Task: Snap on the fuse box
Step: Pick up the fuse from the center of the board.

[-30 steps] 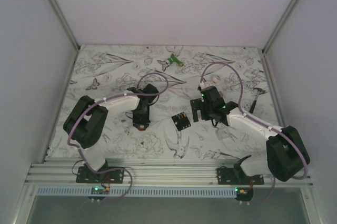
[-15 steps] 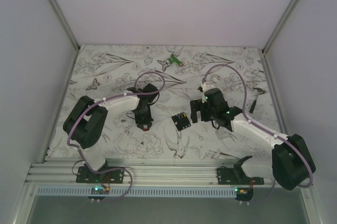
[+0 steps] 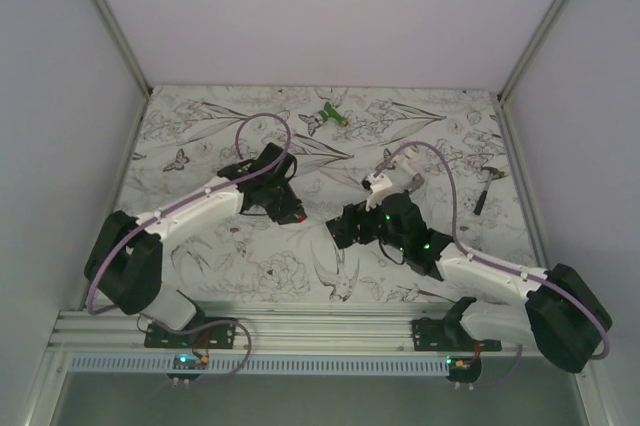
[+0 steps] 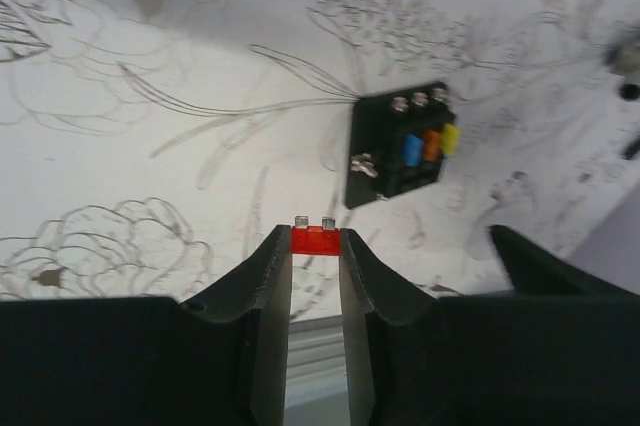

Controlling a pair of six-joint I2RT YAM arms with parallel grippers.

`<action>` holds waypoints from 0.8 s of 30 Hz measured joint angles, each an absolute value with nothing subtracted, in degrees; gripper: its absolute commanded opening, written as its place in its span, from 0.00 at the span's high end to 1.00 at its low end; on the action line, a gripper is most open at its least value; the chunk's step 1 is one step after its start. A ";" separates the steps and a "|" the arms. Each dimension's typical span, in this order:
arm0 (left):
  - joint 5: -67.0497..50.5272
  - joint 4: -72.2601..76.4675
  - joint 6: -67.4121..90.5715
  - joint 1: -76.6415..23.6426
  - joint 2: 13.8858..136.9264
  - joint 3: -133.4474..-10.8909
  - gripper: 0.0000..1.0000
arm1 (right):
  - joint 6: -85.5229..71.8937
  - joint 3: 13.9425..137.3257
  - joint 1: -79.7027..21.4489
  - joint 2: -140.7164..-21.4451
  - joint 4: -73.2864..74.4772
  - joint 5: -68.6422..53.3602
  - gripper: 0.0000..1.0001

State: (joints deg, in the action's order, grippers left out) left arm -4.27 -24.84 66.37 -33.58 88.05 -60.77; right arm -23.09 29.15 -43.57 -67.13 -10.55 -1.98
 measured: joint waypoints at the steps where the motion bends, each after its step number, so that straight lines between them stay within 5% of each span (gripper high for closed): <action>1: -4.38 -24.16 67.55 -33.78 87.29 -60.62 0.84 | -23.66 27.88 -44.36 -66.83 -13.17 -2.00 0.19; 12: -5.34 -17.96 78.48 -37.36 82.00 -59.68 0.84 | -28.80 18.20 -49.56 -65.36 -38.57 1.78 0.36; 24: -6.59 -15.64 83.40 -39.53 80.71 -59.70 0.84 | -32.42 16.97 -50.00 -65.63 -50.43 7.03 0.52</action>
State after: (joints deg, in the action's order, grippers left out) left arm -6.59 -15.64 83.40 -39.53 80.71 -59.70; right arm -32.42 16.97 -50.00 -65.63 -50.43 7.03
